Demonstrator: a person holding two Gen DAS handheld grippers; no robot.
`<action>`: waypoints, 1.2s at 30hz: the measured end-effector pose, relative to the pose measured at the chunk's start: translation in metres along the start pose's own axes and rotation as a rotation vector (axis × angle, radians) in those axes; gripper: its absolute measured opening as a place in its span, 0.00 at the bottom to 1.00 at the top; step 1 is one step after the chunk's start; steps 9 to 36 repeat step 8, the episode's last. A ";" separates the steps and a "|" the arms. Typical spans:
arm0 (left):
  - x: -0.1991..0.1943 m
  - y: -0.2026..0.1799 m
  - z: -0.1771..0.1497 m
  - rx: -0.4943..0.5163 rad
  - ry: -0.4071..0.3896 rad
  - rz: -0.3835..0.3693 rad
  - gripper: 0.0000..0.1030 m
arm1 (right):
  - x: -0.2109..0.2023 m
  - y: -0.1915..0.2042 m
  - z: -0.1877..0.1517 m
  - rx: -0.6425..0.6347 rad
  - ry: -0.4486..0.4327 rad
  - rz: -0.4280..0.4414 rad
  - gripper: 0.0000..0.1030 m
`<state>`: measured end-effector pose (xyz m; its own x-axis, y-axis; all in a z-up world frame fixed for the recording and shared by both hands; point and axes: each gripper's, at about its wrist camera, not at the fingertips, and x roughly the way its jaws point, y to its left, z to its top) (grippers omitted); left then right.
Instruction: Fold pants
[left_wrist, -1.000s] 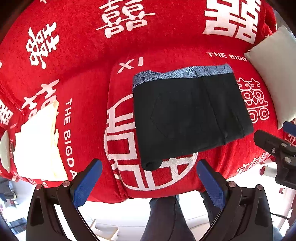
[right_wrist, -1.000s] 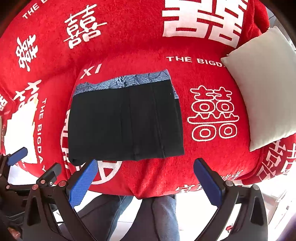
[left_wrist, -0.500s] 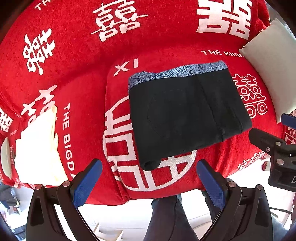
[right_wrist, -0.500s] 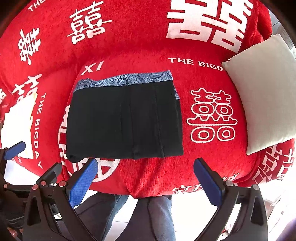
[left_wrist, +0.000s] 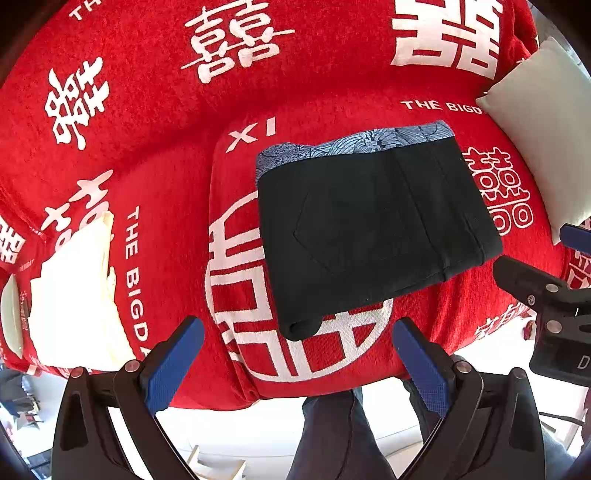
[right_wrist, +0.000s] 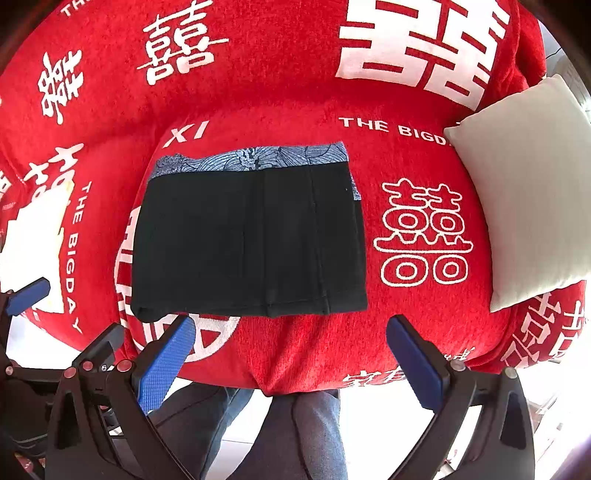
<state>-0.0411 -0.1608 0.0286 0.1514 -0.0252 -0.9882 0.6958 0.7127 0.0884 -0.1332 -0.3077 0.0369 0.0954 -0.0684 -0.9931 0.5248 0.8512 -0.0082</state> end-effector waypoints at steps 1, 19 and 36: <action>0.000 0.001 0.000 -0.003 0.000 -0.001 0.99 | 0.000 0.000 0.000 -0.002 0.000 -0.001 1.00; -0.003 0.001 0.001 -0.003 -0.033 -0.008 0.99 | 0.000 -0.001 0.002 0.000 0.002 -0.003 1.00; -0.003 0.001 0.001 -0.003 -0.033 -0.008 0.99 | 0.000 -0.001 0.002 0.000 0.002 -0.003 1.00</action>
